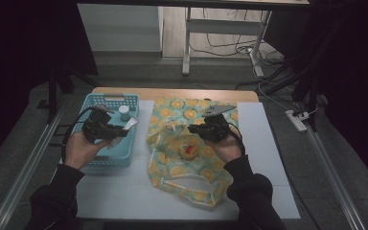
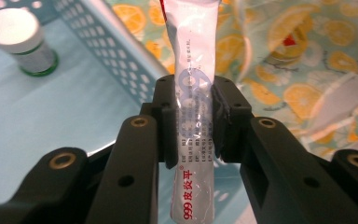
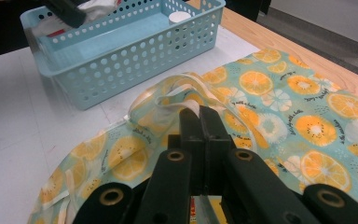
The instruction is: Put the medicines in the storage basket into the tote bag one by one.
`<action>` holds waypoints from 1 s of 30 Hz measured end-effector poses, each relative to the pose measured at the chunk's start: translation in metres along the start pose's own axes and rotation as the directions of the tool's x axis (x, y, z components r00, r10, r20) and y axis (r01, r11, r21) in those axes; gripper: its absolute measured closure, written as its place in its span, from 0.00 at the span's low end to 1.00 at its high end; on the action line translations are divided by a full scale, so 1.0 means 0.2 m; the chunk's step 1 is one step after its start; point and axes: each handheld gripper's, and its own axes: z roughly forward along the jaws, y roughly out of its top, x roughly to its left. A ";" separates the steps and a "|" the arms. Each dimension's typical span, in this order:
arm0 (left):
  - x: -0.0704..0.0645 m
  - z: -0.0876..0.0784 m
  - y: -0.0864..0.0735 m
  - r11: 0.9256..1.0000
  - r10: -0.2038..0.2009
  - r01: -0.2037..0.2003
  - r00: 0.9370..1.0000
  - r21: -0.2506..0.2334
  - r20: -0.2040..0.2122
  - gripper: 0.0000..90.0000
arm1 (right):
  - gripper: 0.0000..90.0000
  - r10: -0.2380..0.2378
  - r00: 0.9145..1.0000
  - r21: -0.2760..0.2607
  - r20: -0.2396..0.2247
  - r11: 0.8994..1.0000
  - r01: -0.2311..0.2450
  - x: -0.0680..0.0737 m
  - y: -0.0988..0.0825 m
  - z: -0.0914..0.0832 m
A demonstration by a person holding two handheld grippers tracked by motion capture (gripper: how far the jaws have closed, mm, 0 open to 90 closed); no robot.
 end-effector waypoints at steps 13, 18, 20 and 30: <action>-0.16 0.05 0.01 0.997 0.072 -0.073 0.996 0.014 0.056 0.81 | 1.00 0.006 1.000 -0.007 0.001 1.000 -0.006 0.00 0.00 0.00; -0.21 0.08 0.02 0.995 0.094 -0.095 0.992 0.016 0.079 0.81 | 1.00 0.004 1.000 -0.011 0.002 1.000 -0.004 0.00 0.00 0.00; -0.23 0.10 0.02 0.995 0.102 -0.103 0.991 0.015 0.086 0.81 | 1.00 0.004 1.000 -0.013 0.003 1.000 -0.004 0.00 0.00 -0.01; -0.33 0.17 0.05 0.988 0.152 -0.155 0.981 0.016 0.118 0.81 | 1.00 0.004 1.000 -0.014 0.001 1.000 -0.004 0.00 0.00 0.00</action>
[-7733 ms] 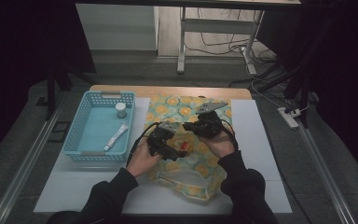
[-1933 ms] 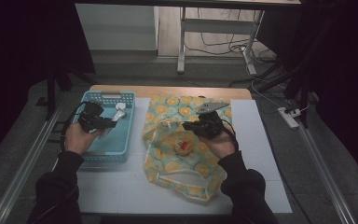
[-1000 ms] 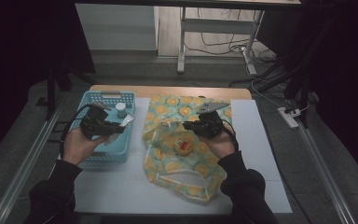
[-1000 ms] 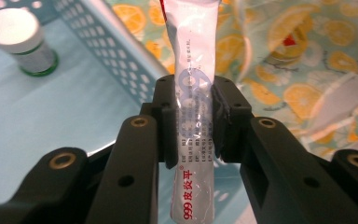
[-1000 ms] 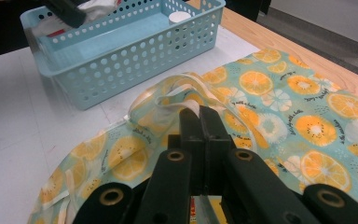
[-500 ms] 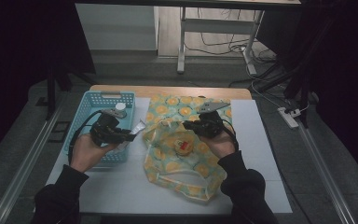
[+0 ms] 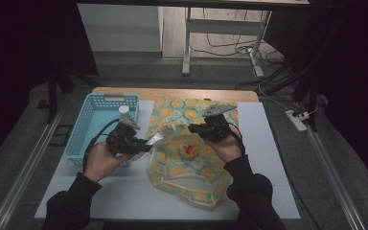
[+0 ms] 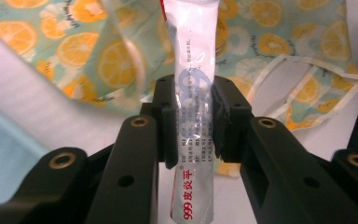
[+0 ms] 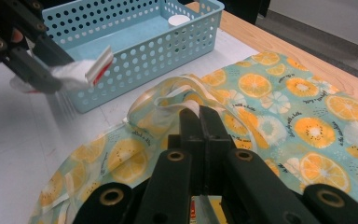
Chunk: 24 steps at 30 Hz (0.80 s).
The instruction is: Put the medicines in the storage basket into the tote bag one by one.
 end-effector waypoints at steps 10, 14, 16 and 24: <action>-0.07 0.12 0.06 0.999 0.042 -0.043 0.999 0.016 0.031 0.81 | 1.00 -0.001 1.000 -0.001 0.002 1.000 0.001 0.00 0.00 -0.01; -0.09 0.17 0.08 0.998 0.050 -0.051 0.998 0.021 0.040 0.81 | 1.00 -0.002 1.000 -0.002 0.002 1.000 0.002 0.00 0.00 0.00; -0.09 0.20 0.10 0.998 0.056 -0.057 0.997 0.023 0.044 0.81 | 1.00 -0.002 1.000 -0.003 0.002 1.000 0.002 0.00 0.00 0.00; -0.11 0.31 0.13 0.997 0.066 -0.068 0.997 0.037 0.046 0.81 | 1.00 -0.001 1.000 -0.004 -0.001 1.000 0.001 0.00 0.00 0.00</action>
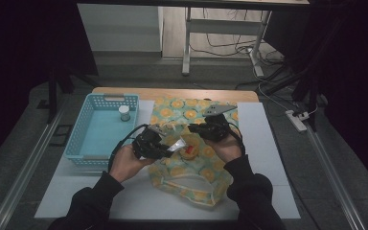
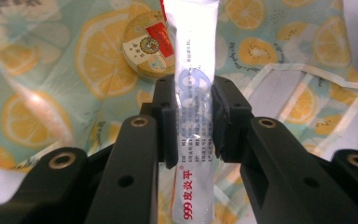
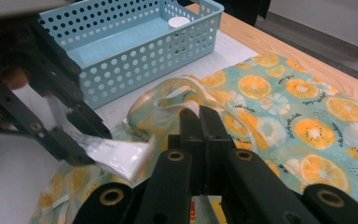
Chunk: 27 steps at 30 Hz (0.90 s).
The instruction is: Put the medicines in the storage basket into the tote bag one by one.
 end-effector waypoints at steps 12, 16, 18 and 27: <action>0.01 0.12 0.07 1.000 -0.003 0.003 1.000 -0.018 -0.010 0.81 | 1.00 -0.002 1.000 -0.003 0.002 1.000 0.002 0.00 0.00 0.00; 0.01 0.15 0.09 1.000 -0.003 0.002 1.000 -0.022 -0.025 0.81 | 1.00 -0.003 1.000 -0.003 0.006 1.000 0.003 0.00 0.00 -0.01; 0.01 0.16 0.09 1.000 -0.007 0.006 1.000 -0.021 -0.028 0.81 | 1.00 -0.002 1.000 -0.004 0.005 1.000 0.002 0.00 0.00 0.00; 0.06 0.20 0.11 0.998 -0.039 0.037 0.998 -0.045 -0.050 0.81 | 1.00 0.002 1.000 -0.006 0.008 1.000 -0.002 0.00 0.00 0.00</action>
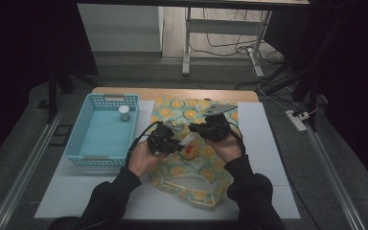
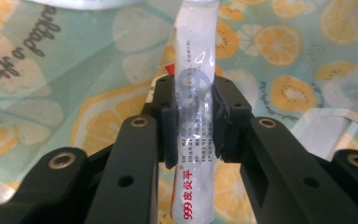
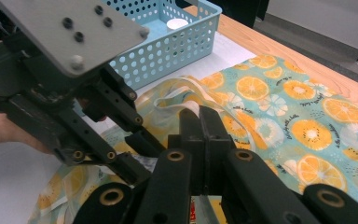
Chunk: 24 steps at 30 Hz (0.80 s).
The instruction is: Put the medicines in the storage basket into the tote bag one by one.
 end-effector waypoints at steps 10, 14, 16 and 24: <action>0.03 0.05 0.02 1.000 -0.020 0.019 0.999 -0.011 -0.037 0.81 | 1.00 -0.002 1.000 -0.002 0.005 1.000 0.002 0.00 0.00 0.00; 0.05 0.09 0.02 1.000 -0.022 0.022 0.997 -0.004 -0.071 0.81 | 1.00 0.000 1.000 -0.001 0.005 1.000 0.000 0.00 0.00 0.01; 0.07 0.10 0.02 0.999 -0.034 0.034 0.996 -0.004 -0.084 0.81 | 1.00 0.001 1.000 -0.001 0.008 1.000 -0.001 0.00 0.00 0.01; 0.11 0.15 0.02 0.998 -0.063 0.063 0.989 -0.005 -0.131 0.81 | 1.00 0.000 1.000 0.000 0.008 1.000 0.000 0.00 -0.01 0.01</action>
